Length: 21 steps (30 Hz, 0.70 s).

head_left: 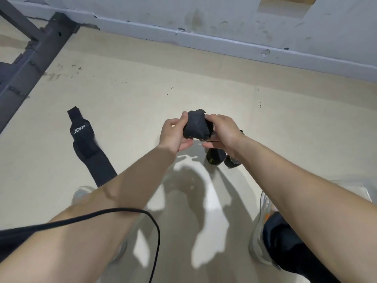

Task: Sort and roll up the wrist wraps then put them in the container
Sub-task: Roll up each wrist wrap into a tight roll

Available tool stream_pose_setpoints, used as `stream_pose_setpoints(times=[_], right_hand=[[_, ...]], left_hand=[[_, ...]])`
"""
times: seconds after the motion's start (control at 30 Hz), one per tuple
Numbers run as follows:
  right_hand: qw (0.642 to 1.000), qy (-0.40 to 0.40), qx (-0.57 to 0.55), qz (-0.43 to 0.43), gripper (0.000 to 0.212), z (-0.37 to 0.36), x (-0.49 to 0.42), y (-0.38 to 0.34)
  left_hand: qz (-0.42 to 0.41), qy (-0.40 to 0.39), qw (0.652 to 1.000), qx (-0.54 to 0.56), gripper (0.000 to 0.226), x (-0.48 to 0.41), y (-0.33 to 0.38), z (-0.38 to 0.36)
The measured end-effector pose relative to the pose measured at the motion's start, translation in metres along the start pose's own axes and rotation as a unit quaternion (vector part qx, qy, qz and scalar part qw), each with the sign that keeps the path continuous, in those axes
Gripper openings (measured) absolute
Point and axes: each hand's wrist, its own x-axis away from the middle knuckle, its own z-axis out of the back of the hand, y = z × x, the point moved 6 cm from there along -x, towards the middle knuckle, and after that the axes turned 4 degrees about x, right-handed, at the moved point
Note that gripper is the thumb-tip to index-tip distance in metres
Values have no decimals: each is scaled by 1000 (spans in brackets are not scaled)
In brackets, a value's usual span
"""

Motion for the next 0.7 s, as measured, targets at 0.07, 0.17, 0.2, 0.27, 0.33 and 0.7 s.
stream_pose_setpoints(times=[0.07, 0.17, 0.2, 0.27, 0.33, 0.7], right_hand=[[999, 16, 31, 10, 26, 3, -23, 2], [994, 31, 107, 11, 28, 4, -58, 3], [990, 32, 139, 11, 29, 4, -70, 3], [978, 37, 206, 13, 32, 0, -91, 5], [965, 44, 258, 14, 34, -6, -107, 8], [899, 71, 432, 33, 29, -28, -141, 41]], left_hand=[[13, -8, 1000, 15, 47, -20, -9, -6], [34, 11, 998, 42, 38, -52, -23, -14], [38, 20, 998, 55, 38, -64, -28, -15], [49, 34, 996, 66, 39, -85, -40, -17], [78, 52, 994, 53, 39, -103, -55, -16], [141, 21, 990, 19, 35, -143, -112, -20]])
